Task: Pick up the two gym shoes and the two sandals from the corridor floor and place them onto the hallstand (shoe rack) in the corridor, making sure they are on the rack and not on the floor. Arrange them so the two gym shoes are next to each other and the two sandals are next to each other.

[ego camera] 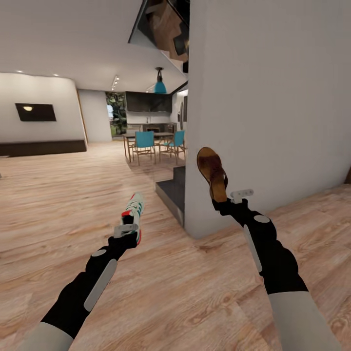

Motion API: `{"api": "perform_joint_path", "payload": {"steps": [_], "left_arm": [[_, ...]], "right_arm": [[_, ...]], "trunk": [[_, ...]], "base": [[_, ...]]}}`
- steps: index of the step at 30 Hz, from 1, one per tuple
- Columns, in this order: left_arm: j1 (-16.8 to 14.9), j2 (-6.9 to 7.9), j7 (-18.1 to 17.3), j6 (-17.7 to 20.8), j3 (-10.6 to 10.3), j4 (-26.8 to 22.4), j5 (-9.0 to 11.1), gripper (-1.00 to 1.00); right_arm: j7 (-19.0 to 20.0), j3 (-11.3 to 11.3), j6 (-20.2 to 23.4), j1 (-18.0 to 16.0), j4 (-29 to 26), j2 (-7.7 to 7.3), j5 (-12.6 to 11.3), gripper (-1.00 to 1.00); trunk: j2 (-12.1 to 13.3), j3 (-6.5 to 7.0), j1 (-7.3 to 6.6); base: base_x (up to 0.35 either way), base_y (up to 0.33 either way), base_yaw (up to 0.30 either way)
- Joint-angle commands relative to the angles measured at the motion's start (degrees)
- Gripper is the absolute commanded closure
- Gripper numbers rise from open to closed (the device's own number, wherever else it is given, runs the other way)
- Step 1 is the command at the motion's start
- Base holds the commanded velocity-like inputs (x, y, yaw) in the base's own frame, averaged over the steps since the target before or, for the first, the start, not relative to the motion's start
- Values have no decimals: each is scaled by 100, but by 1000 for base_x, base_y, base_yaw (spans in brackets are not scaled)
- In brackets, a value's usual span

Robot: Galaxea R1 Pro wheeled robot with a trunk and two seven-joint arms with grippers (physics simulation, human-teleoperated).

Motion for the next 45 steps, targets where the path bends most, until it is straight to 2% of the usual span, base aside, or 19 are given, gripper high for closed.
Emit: {"api": "perform_joint_path", "payload": {"steps": [1, 45], "left_arm": [[-3, 7, 56, 13, -19, -13, 57, 100], [-3, -11, 56, 13, -35, -14, 59, 100]], "right_arm": [[22, 1, 33, -7, -6, 0, 39, 100], [22, 1, 33, -3, -4, -1, 39, 100]], "trunk": [[-3, -3, -1], [-3, 10, -1]], "base": [[0, 0, -287], [1, 0, -299]]}}
